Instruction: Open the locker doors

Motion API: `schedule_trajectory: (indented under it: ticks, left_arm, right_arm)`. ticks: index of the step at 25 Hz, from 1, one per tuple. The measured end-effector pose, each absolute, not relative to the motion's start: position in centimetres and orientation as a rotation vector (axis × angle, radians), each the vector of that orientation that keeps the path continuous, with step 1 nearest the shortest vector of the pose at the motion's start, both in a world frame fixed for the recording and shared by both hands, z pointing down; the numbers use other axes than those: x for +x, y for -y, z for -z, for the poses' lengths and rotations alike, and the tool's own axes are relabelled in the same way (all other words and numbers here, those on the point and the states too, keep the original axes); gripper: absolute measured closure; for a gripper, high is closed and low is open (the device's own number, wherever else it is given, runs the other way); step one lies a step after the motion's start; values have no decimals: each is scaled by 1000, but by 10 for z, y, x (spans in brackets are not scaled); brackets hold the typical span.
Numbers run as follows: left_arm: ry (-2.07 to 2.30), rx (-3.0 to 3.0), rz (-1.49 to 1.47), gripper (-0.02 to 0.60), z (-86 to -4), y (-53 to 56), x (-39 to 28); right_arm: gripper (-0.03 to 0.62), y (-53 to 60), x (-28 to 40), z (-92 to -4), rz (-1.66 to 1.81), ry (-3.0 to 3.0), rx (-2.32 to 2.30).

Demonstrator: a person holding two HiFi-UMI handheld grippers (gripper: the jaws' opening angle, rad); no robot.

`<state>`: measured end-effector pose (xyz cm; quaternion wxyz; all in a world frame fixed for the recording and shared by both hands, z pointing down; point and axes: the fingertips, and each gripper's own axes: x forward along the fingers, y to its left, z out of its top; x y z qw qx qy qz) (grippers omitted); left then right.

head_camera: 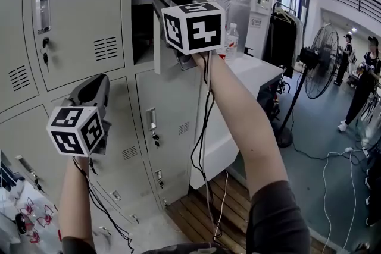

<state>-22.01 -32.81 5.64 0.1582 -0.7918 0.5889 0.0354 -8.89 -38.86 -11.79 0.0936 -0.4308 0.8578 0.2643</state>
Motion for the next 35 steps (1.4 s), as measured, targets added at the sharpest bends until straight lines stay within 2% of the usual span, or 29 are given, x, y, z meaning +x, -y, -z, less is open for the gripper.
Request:
schedule_trajectory:
  ticks: [11,35]
  left_arm:
    - [-1571,-2336,-114,574,-58,334,-177]
    - [-1357,-2441,-112,574,-52,359,-58]
  right_arm:
    - [495,361,-49,115,-936,-2460,-1371]
    - [513,351,87,113,-863,-2332,-1401]
